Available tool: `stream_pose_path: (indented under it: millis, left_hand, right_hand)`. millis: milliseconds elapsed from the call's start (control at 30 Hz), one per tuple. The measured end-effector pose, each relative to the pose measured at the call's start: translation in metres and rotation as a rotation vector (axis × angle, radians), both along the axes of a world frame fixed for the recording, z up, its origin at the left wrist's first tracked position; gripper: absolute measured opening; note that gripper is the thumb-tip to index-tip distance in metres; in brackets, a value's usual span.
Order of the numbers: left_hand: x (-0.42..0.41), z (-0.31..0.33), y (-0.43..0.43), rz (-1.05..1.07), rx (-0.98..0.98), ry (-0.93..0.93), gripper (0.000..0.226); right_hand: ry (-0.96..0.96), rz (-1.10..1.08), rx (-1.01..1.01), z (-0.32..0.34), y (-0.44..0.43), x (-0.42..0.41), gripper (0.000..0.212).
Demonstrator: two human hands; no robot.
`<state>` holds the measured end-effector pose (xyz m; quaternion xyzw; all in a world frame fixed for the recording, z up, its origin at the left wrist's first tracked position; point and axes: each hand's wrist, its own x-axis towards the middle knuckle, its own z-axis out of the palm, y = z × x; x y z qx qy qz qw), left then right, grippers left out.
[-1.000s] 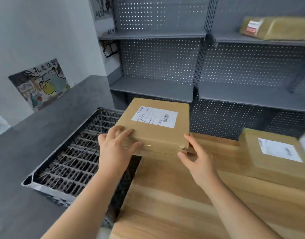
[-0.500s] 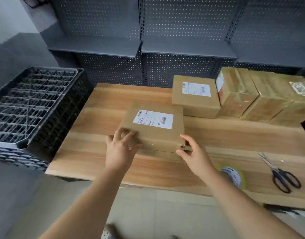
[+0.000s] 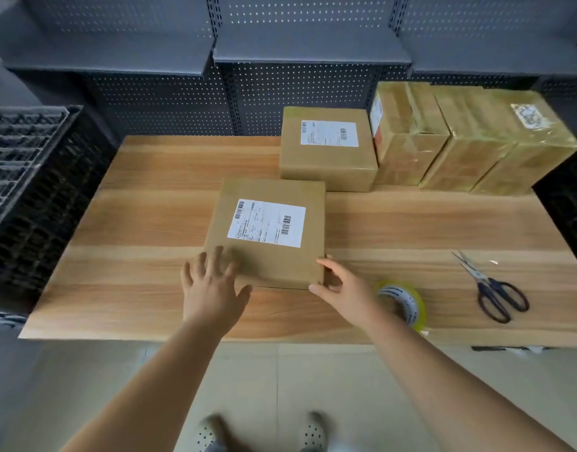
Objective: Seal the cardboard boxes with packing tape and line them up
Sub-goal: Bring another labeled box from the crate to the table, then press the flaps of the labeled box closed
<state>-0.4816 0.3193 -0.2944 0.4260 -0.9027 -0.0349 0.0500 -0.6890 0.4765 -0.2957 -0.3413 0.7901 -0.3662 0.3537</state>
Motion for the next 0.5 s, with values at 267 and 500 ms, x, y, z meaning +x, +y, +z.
stream_pose_path:
  millis: [267,500]
  left_hand:
    - [-0.059,-0.007,0.021,-0.368,0.106,-0.006,0.059]
    - [-0.063,-0.013,0.020,-0.334,-0.036,-0.004,0.051]
  right_hand:
    - [0.439,0.197,0.131,-0.003,-0.004,-0.008,0.052]
    - [0.621,0.226,0.062,-0.017,-0.005,-0.003,0.047]
